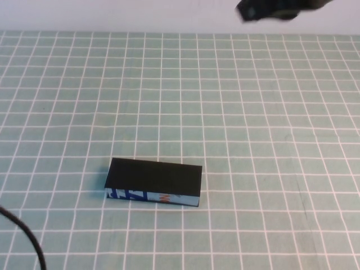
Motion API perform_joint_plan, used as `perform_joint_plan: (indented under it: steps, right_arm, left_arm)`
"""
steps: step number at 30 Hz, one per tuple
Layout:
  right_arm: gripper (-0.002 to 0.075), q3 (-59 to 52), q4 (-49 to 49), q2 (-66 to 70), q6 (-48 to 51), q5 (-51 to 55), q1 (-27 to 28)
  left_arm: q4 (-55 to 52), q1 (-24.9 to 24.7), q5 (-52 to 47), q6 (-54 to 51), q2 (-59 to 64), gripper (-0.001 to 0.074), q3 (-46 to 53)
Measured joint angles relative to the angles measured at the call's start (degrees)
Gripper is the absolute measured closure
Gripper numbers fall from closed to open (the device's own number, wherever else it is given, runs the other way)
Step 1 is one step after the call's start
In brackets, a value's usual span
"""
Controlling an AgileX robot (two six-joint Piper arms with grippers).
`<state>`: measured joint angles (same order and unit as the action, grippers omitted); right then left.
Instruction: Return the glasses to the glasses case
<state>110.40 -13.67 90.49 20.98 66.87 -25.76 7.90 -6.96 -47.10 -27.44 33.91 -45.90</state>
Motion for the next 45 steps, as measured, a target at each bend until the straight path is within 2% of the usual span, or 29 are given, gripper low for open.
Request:
perform_joint_plan:
  steps: [4, 7, 11, 18, 21, 26, 32, 45]
  right_arm:
    - [0.0739, -3.05, 0.0, -6.23, -0.51, -6.57, 3.49]
    - [0.0739, -9.75, 0.65, -13.39, -1.15, -13.52, 6.1]
    - [0.0739, -24.22, 2.71, -24.17, -1.38, -21.67, 8.15]
    - [0.0739, -53.78, 4.31, -47.35, -1.46, -38.92, 8.24]
    - [0.0739, -64.18, 5.08, -56.98, -1.46, -42.92, 8.37]
    - [0.0739, -75.25, 5.08, -68.58, -1.51, -44.41, 8.37]
    - [0.0739, -81.79, 5.08, -74.82, -1.51, -44.41, 8.37]
    - [0.0739, -82.12, 5.08, -75.43, -1.6, -43.55, 8.37]
  left_arm:
    - [0.1, 0.0, 0.9, 2.54, -3.98, 0.0737, 1.5]
    - [0.1, 0.0, 2.77, 4.01, -5.73, 0.0737, 2.26]
    - [1.41, 0.0, 5.45, 5.17, -5.97, 0.0737, 2.55]
    - [3.05, 0.0, 10.7, 8.24, -5.97, 0.0737, 2.88]
    - [3.05, 0.0, 10.98, 9.25, -5.76, 0.0737, 2.88]
    - [3.05, 0.0, 10.98, 9.74, -5.67, 0.0737, 2.88]
    - [3.05, 0.0, 12.15, 9.86, -5.67, 0.0737, 2.88]
    - [3.05, 0.0, 12.66, 9.96, -5.67, 0.0737, 2.88]
